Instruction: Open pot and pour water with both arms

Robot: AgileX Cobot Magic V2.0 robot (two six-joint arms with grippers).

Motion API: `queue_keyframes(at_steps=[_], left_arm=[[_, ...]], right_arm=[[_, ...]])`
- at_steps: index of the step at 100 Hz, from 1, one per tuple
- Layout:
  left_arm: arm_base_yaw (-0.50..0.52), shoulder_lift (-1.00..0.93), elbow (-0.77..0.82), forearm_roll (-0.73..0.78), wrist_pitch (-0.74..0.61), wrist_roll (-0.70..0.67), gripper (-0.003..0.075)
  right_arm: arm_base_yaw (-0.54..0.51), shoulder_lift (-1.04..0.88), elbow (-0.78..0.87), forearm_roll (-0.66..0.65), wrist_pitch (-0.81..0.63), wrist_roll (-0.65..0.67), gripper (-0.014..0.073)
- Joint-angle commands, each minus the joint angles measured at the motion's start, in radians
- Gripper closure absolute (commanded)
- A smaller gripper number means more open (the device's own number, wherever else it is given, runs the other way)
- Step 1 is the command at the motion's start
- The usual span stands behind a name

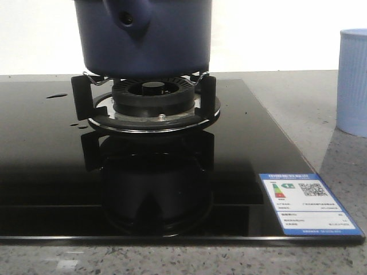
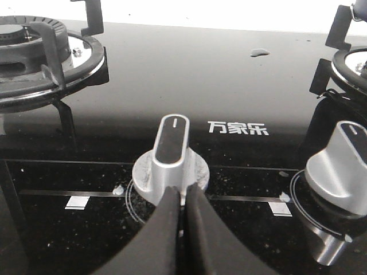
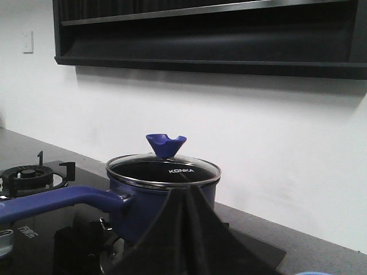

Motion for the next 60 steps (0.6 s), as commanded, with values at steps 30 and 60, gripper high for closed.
queue_keyframes(at_steps=[30,60], left_arm=[[0.002,-0.028,0.035,-0.018,-0.042,-0.009,0.0739],[0.002,-0.028,0.035,-0.018,-0.042,-0.009,0.0739]], right_arm=[[-0.004,0.007,-0.011,-0.017,0.100,0.001,0.0661],[-0.004,0.004,0.056,0.512,0.270,-0.585,0.0661]])
